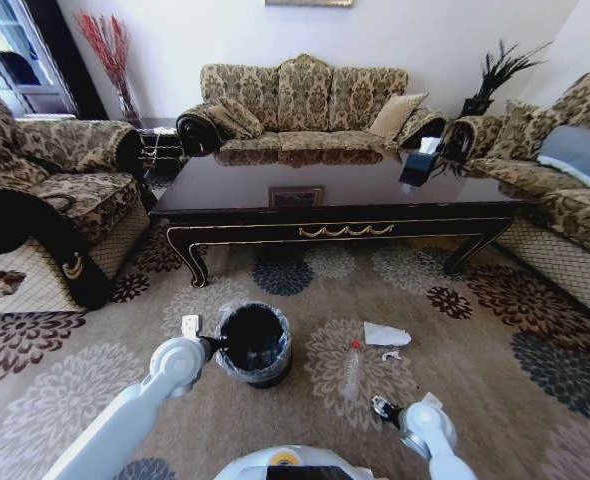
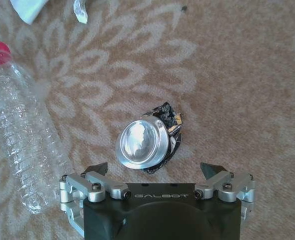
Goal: Move to the front of the table and pick up the trash from the floor, then place it into the trash bin.
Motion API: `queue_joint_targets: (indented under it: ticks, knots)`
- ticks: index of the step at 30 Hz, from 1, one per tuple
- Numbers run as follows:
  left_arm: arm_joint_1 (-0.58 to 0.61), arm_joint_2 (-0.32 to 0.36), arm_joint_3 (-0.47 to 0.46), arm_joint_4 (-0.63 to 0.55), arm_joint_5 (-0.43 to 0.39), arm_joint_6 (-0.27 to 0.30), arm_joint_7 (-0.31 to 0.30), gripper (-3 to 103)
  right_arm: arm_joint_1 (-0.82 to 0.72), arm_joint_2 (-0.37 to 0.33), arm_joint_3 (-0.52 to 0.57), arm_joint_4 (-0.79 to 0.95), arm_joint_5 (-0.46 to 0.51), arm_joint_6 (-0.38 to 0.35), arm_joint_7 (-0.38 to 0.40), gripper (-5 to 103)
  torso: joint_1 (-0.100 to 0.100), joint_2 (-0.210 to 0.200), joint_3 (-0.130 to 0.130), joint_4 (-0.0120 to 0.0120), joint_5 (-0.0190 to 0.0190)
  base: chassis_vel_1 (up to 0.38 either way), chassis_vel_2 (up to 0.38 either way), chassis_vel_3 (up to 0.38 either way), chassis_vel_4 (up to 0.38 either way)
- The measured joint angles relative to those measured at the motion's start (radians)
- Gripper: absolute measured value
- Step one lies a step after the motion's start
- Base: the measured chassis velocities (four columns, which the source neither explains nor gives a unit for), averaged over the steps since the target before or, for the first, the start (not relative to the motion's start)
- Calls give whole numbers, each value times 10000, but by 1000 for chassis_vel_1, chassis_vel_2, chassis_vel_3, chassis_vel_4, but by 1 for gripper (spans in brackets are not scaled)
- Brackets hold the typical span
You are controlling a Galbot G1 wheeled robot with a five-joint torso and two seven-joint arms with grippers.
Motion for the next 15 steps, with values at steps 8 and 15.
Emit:
queue_joint_targets:
  ticks: [8, 15]
  knots:
    - [84, 106, -90, -45, 2, 0, 22, 0, 418, 27, -19, -665, -183, 198, -247, 103, 0, -1, 0, 1, 0, 0, 0, 0, 0]
    - [144, 133, -139, -65, 3, 0, 35, 0, 602, -29, -13, -1004, -283, 261, -399, 79, 0, 0, 0, -2, -7, 0, 0, 0, 0]
